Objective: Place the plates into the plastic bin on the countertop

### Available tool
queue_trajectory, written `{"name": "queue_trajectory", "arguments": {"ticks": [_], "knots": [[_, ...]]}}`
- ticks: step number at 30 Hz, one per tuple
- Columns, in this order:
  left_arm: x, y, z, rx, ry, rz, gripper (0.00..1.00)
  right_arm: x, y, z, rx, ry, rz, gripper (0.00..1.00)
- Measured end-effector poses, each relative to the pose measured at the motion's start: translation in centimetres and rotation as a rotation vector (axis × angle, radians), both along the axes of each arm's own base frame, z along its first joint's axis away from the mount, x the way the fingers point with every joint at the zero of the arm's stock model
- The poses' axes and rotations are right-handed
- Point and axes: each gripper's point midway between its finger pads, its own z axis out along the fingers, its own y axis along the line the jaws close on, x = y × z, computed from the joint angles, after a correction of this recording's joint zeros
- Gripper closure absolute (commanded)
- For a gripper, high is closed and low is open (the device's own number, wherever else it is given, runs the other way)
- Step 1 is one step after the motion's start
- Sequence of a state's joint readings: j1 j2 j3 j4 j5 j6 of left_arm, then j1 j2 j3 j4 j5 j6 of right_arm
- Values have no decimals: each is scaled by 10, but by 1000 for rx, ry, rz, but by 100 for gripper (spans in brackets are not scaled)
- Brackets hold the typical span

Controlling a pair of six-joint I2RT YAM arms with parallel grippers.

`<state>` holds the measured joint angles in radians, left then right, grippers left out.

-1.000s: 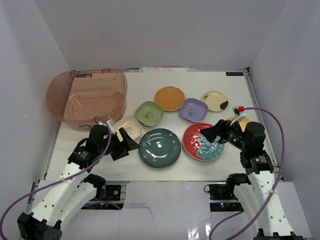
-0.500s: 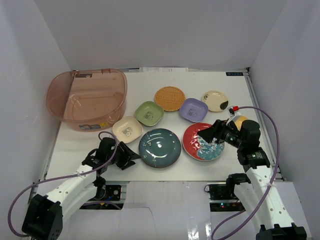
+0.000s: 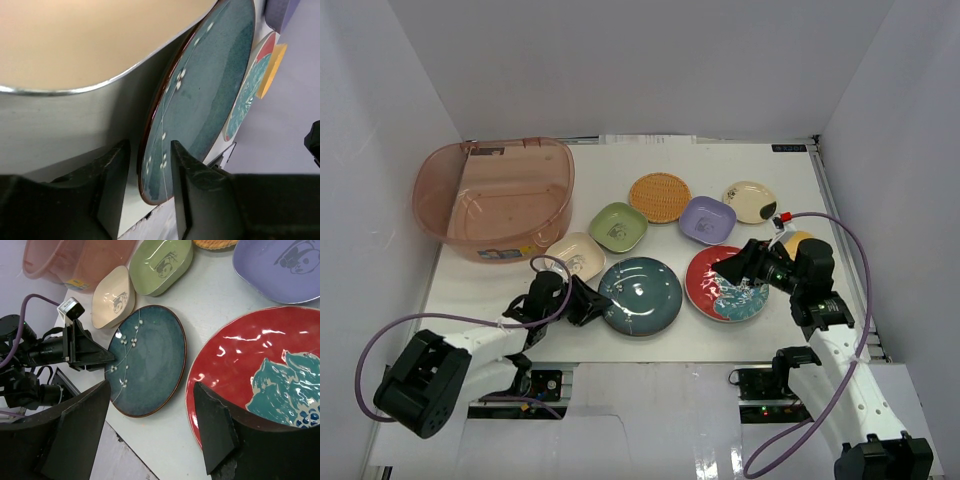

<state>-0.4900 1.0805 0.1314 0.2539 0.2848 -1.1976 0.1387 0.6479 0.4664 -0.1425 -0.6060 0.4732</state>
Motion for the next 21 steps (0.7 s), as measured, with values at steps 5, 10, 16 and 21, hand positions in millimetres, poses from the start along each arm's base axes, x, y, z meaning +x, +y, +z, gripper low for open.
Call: {"name": "queue_trajectory", "arguments": {"ticks": [5, 10, 16, 21], "knots": [[3, -6, -5, 9, -3, -2, 83, 0, 2, 0, 8, 1, 3, 28], [6, -10, 5, -13, -59, -7, 100, 0, 3, 1, 12, 0, 4, 28], [-1, -3, 16, -14, -97, 2, 100, -1, 3, 2, 13, -5, 7, 28], [-6, 1, 40, -18, -138, -6, 100, -2, 3, 7, 16, -25, 5, 27]]}}
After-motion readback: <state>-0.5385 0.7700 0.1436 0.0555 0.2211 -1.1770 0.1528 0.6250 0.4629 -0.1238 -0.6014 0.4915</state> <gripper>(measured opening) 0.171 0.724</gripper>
